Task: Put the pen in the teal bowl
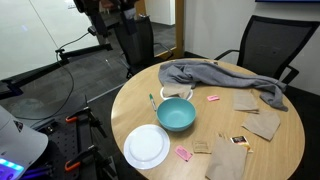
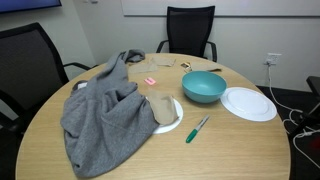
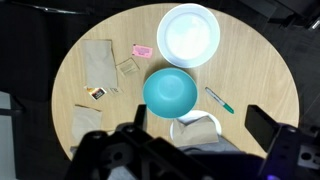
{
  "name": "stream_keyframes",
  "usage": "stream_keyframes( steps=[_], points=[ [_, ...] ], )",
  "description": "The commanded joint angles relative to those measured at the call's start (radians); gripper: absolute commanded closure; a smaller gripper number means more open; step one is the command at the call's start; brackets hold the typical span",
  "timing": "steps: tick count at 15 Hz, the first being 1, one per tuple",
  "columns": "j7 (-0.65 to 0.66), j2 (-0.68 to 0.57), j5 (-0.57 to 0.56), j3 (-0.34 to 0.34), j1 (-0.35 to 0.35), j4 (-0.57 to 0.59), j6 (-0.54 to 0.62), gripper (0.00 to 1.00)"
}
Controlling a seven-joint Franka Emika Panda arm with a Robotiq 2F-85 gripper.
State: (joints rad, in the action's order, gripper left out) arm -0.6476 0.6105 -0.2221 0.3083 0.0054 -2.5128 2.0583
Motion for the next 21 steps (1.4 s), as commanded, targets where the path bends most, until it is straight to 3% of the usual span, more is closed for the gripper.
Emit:
stream_keyframes(
  steps=[1, 4, 11, 21],
  points=[
    [-0.092, -0.053, 0.032, -0.016, 0.031, -0.003, 0.068, 0.0],
    [-0.157, -0.087, 0.05, -0.037, 0.057, -0.019, 0.123, 0.0],
    [-0.282, -0.182, 0.176, -0.078, 0.136, -0.108, 0.379, 0.0],
    [-0.58, -0.426, 0.366, -0.127, 0.227, -0.091, 0.56, 0.0]
  ],
)
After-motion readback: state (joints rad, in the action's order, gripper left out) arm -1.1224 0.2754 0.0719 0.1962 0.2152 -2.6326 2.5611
